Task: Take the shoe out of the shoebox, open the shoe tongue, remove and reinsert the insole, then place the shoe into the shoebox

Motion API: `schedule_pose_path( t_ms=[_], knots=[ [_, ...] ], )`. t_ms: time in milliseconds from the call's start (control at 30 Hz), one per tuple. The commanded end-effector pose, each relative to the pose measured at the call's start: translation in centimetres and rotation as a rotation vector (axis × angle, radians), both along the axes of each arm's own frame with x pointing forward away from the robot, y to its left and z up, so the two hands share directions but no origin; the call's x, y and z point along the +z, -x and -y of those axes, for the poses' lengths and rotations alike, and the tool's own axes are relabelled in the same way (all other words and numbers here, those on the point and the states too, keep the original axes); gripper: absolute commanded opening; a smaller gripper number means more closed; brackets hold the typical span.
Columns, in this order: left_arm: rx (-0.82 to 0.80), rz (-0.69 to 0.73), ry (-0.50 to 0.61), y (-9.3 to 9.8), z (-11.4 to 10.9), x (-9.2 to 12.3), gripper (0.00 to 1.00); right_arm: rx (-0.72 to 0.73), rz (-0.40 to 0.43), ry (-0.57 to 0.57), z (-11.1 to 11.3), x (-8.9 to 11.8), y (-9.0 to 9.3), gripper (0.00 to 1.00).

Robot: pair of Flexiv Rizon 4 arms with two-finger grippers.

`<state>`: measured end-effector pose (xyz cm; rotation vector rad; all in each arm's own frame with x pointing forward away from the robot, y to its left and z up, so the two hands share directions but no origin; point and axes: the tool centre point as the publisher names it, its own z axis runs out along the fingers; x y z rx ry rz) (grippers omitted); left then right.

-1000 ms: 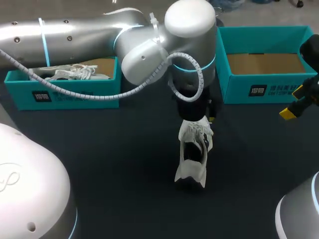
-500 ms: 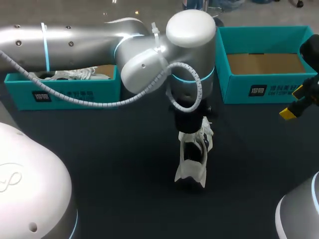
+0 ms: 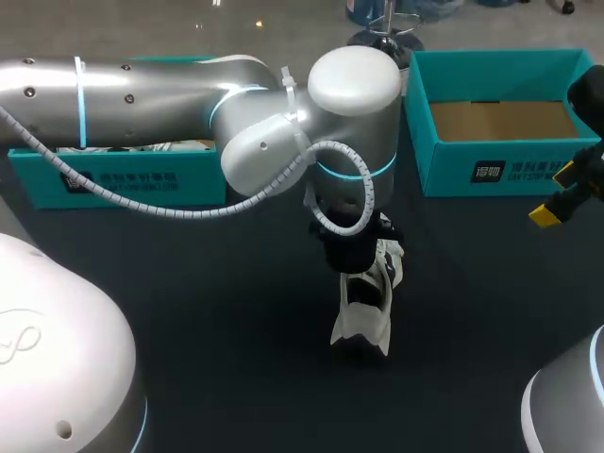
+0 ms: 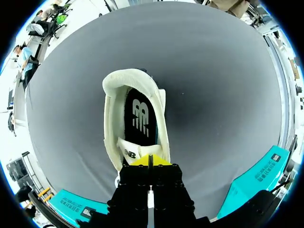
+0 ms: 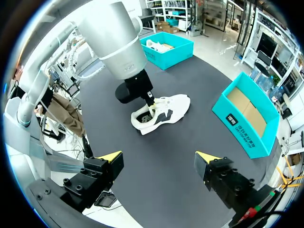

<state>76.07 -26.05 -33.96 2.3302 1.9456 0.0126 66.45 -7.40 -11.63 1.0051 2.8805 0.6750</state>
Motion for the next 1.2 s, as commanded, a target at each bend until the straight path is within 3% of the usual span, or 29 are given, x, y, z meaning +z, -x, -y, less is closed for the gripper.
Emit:
schedule_pose_path(
  t_ms=[33, 233, 267, 300, 800, 967, 1200],
  knots=[
    [0.151, -0.052, -0.002, -0.1, -0.5, 1.9, 0.00, 0.002, -0.006, 0.003, -0.1, 0.0, -0.3, 1.00],
    [0.261, -0.062, 0.019, 0.6, -2.2, 3.3, 0.00, 0.002, -0.006, 0.003, -0.1, 0.0, -0.3, 1.00],
    [0.271, -0.026, 0.018, 0.6, -2.7, 3.5, 0.42, 0.002, -0.006, 0.003, -0.1, 0.0, -0.3, 1.00],
    [0.271, -0.026, 0.018, 0.6, -2.7, 3.5, 1.00, 0.002, -0.006, 0.003, -0.1, 0.0, -0.3, 1.00],
    [0.271, -0.026, 0.018, 0.6, -2.7, 3.5, 1.00, 0.002, -0.006, 0.003, -0.1, 0.0, -0.3, 1.00],
    [0.661, -0.117, -0.032, 1.5, -4.0, 3.8, 1.00, 0.002, -0.006, 0.003, -0.1, 0.0, -0.3, 1.00],
    [1.061, -0.171, 0.004, 4.5, -6.0, 3.9, 1.00, 0.002, -0.006, 0.003, -0.1, 0.0, -0.3, 1.00]
  ],
)
